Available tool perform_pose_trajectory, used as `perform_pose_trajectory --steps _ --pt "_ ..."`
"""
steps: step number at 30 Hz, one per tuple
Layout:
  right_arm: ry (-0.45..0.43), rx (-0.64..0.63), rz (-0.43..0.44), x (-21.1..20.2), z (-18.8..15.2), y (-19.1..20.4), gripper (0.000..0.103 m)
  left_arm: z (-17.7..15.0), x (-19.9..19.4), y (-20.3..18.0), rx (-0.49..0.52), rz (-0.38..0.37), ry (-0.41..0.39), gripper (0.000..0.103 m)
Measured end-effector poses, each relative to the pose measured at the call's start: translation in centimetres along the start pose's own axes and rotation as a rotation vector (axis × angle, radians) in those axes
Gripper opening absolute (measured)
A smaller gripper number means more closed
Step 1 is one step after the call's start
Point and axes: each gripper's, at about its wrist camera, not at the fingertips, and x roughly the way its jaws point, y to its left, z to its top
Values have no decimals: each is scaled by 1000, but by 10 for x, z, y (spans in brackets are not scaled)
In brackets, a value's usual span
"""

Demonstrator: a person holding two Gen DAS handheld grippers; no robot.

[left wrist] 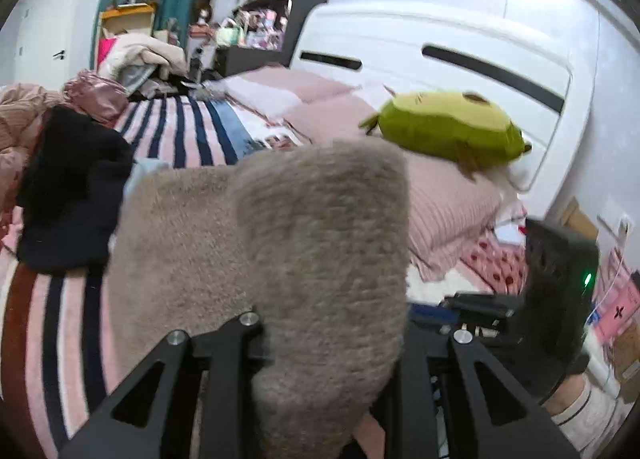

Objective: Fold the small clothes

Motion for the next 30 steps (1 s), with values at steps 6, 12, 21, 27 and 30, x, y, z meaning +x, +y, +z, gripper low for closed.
perform_pose_trajectory --steps 6,12,21,27,30 --pt "4 34 -18 -11 -4 -19 11 -12 24 -9 -1 29 71 25" --pt "-8 53 -13 -18 -1 -24 11 -25 19 -21 18 -75 116 81" --pt "-49 -3 37 -35 33 -3 38 -18 -84 11 -34 -56 -47 92" --pt "30 6 176 7 53 31 70 -37 -107 70 -135 58 -69 92" --pt "87 55 92 36 56 39 72 -52 -106 91 -177 68 -60 92"
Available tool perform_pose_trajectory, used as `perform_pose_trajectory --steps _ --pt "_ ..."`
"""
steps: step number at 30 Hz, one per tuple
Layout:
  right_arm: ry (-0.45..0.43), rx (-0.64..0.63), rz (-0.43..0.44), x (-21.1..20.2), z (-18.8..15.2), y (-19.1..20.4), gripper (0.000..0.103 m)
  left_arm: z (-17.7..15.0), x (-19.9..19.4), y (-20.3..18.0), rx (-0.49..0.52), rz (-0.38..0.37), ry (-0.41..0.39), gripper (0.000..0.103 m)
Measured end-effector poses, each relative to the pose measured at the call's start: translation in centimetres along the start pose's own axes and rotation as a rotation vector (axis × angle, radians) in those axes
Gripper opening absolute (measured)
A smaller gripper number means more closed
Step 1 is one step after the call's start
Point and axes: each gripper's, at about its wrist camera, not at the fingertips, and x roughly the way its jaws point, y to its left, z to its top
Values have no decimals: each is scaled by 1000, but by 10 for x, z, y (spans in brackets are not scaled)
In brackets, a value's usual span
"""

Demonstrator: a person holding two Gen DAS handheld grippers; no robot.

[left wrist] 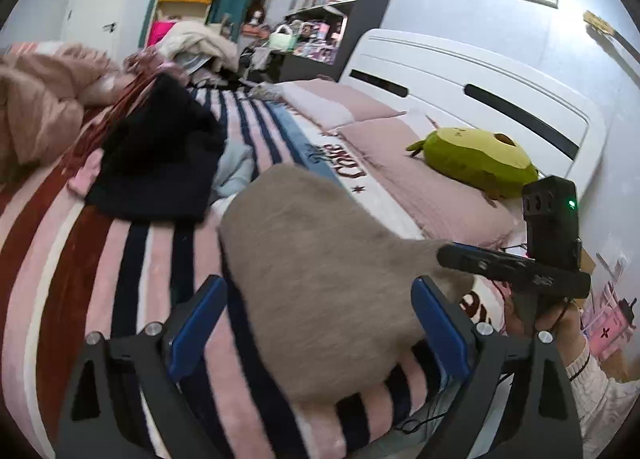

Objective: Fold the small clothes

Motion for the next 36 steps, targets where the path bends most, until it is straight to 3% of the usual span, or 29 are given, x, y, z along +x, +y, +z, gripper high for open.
perform_pose_trajectory --steps 2,3,4,5,7,11,15,18,20,23,27,29,32,35,36 --pt "57 6 -36 18 -3 1 68 -4 7 10 -18 2 13 92" --pt "86 13 -12 25 -7 0 56 -7 9 13 -25 -1 18 92" --pt "110 9 37 29 -10 1 12 -9 13 18 -38 -7 27 92" --pt "117 -12 49 29 -15 3 13 -10 16 20 -47 -13 34 92" --pt "60 -72 -5 17 -18 6 12 -10 28 25 -68 -41 57 92" --pt "7 -23 -72 -16 -13 -21 12 -5 44 24 -76 -66 70 92" --pt "123 21 -125 -11 -28 -50 13 1 67 23 -104 -135 103 92" --pt "152 12 -147 2 -37 -55 26 2 95 28 -147 -169 156 92" --pt "135 -5 -177 1 -30 -56 52 2 108 32 -173 -195 187 92" --pt "154 -28 -200 2 -16 -65 73 5 123 38 -222 -310 234 95" --pt "270 40 -81 24 -5 -92 85 7 145 43 -276 -370 300 100" --pt "313 76 -18 33 -5 -107 96 7 155 46 -316 -407 319 100" --pt "370 125 98 49 -2 -128 97 9 167 42 -321 -407 323 99" --pt "421 149 199 64 -2 -137 97 14 176 39 -324 -383 338 83" --pt "435 150 220 69 -2 -138 97 16 178 37 -315 -368 339 73"
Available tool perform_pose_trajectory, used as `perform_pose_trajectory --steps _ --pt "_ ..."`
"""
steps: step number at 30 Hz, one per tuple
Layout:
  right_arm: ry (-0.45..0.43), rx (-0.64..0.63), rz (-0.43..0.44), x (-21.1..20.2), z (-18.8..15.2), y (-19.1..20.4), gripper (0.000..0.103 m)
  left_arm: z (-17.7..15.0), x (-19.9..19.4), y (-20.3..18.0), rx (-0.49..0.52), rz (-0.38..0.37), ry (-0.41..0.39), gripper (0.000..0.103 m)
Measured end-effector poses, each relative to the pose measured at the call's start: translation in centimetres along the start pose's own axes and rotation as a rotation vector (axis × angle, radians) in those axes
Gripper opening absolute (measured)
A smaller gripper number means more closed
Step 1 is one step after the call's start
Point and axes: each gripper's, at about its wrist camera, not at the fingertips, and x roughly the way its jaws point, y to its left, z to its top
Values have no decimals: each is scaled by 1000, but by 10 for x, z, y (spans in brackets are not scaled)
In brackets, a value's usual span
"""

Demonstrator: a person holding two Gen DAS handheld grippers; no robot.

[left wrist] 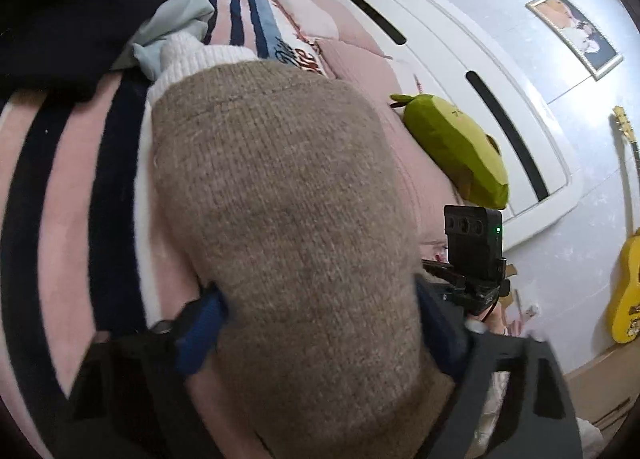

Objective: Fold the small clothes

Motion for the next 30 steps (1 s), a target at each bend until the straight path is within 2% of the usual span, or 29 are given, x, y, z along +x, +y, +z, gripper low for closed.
perform_pose_trajectory --steps 1,2,3,4,5,10,15,19,24,30 --pt "6 -5 17 3 2 -1 90 1 0 -1 8 7 -1 64" --pt "5 -9 32 3 5 -1 79 4 0 -3 15 14 -2 60" --pt "-3 -12 54 3 7 0 71 5 -1 -5 22 22 -6 54" --pt "-17 -21 77 1 8 3 57 6 -3 -6 28 24 -9 51" --pt "-32 -35 81 0 9 8 50 7 -4 -7 36 25 -10 50" --pt "-59 -53 54 3 18 32 48 14 -21 -3 35 -2 -15 45" --pt "-62 -127 51 21 26 73 41 25 -57 6 52 27 -55 44" --pt "-49 -173 70 51 41 109 34 33 -97 22 66 84 -91 44" --pt "-32 -213 118 90 52 151 32 32 -150 50 31 142 -132 44" --pt "13 -281 187 147 67 210 32 15 -228 83 18 222 -196 44"
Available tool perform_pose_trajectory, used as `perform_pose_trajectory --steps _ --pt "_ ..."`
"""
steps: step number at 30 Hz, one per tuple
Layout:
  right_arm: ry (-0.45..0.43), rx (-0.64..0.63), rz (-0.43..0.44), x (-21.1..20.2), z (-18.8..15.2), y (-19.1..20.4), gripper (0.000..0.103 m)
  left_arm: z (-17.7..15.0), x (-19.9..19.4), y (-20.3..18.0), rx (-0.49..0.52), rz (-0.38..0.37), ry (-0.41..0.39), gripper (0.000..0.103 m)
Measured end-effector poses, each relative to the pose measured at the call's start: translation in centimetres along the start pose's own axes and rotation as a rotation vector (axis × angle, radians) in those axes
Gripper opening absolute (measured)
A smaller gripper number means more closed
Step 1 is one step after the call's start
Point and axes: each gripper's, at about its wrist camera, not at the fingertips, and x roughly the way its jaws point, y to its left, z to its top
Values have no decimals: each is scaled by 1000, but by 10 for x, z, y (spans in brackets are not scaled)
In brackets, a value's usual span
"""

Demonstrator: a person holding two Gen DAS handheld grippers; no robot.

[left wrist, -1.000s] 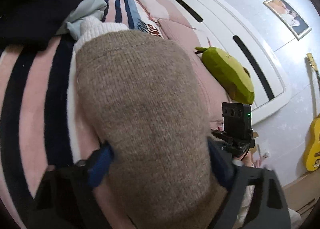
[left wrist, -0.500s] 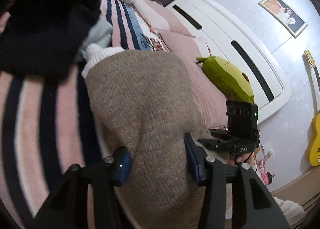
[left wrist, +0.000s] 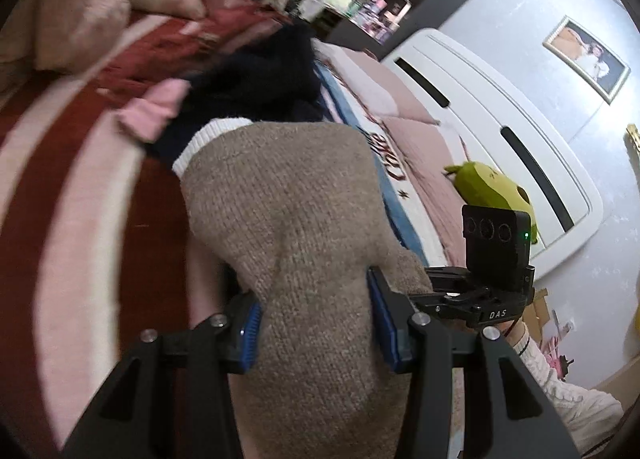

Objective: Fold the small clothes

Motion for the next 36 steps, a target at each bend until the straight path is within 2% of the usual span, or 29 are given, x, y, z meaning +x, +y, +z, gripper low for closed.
perform_pose_trajectory --steps 8,14,18,21,23,26,30,31,35,36 --pt "58 -64 38 101 41 63 32 6 -81 81 -27 124 -66 44" --pt "85 -92 64 161 68 95 32 0 -141 142 -81 201 -107 44" --pt "99 -86 67 183 72 106 32 -7 -160 177 -115 225 -106 46" --pt "115 -81 59 183 59 101 32 -19 -159 199 -138 239 -74 50" --pt "133 -67 60 181 53 95 33 -25 -158 207 -144 260 -73 51" --pt "166 -44 54 178 45 89 38 -34 -162 210 -177 235 -93 51" --pt "166 -50 24 192 61 95 42 -35 -161 190 -126 310 -92 58" --pt "167 -53 12 190 60 96 45 -35 -163 185 -116 332 -100 61" --pt "158 -82 -20 188 66 109 53 -32 -172 171 -93 398 -114 63" --pt "152 -88 -26 184 65 112 54 -31 -176 169 -98 411 -122 66"
